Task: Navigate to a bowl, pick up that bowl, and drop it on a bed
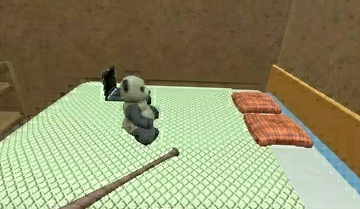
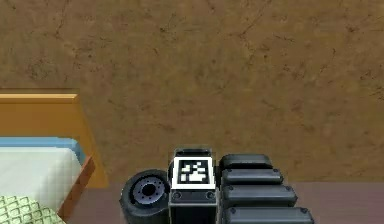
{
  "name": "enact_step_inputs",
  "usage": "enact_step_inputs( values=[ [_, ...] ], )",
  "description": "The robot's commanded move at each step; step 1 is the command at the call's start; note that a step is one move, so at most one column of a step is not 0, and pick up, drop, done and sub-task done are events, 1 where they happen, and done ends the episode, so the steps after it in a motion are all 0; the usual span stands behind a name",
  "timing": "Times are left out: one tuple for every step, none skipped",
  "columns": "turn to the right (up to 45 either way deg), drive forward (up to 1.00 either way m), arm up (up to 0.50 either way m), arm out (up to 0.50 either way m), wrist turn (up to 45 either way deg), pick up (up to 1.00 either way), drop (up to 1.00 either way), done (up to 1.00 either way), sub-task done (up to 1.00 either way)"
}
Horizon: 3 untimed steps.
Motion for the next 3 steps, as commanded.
enact_step_inputs(
  values=[
    [0.0, 0.35, 0.0, 0.0, 0.0, 0.0, 0.0, 0.0, 0.0],
    [3.0, 0.0, 0.0, 0.0, 0.0, 0.0, 0.0, 0.0, 0.0],
    [3.0, 0.0, 0.0, 0.0, 0.0, 0.0, 0.0, 0.0, 0.0]
  ],
)
